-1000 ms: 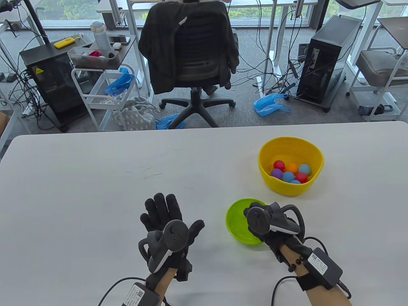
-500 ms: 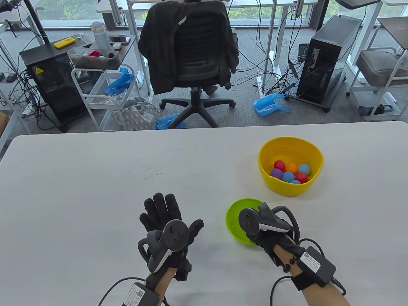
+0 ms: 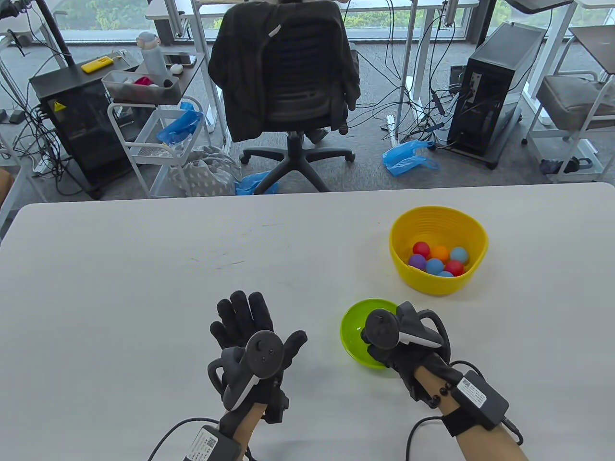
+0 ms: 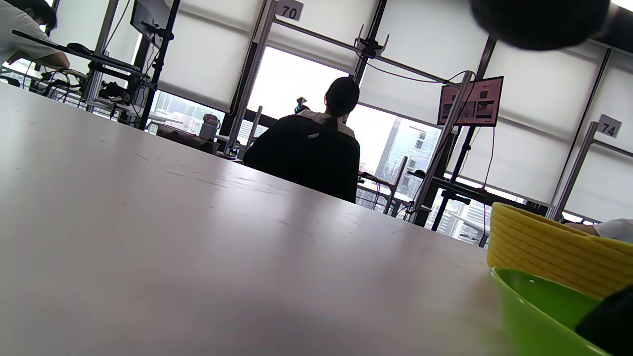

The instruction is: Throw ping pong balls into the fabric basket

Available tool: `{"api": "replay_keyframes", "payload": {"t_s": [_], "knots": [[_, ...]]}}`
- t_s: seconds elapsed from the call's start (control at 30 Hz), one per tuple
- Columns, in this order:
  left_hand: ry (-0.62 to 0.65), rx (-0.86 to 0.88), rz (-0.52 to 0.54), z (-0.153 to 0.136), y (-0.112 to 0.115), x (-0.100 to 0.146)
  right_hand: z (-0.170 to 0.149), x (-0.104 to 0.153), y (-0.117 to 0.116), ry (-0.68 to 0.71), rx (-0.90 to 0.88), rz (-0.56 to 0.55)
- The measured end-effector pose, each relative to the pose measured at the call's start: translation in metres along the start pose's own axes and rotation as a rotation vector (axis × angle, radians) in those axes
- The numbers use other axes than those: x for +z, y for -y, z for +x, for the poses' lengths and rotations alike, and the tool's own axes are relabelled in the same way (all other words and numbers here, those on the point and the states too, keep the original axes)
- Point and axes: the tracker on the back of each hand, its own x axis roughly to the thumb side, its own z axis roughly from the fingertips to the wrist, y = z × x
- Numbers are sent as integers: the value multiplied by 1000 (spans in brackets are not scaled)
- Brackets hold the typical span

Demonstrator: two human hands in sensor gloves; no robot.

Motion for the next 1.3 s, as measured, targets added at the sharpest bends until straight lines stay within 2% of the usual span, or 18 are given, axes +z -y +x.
{"api": "replay_keyframes", "payload": {"t_s": [0.27, 0.63, 0.97, 1.3], "knots": [[5, 6, 4, 1, 0, 1, -17, 20, 18, 24, -214, -145], [2, 13, -3, 1, 1, 1, -59, 46, 37, 17, -593, -318], [-1, 10, -6, 2, 1, 1, -109, 60, 36, -76, -1083, -520], [-11, -7, 2, 0, 0, 1, -144, 62, 32, -189, -1380, -621]]}}
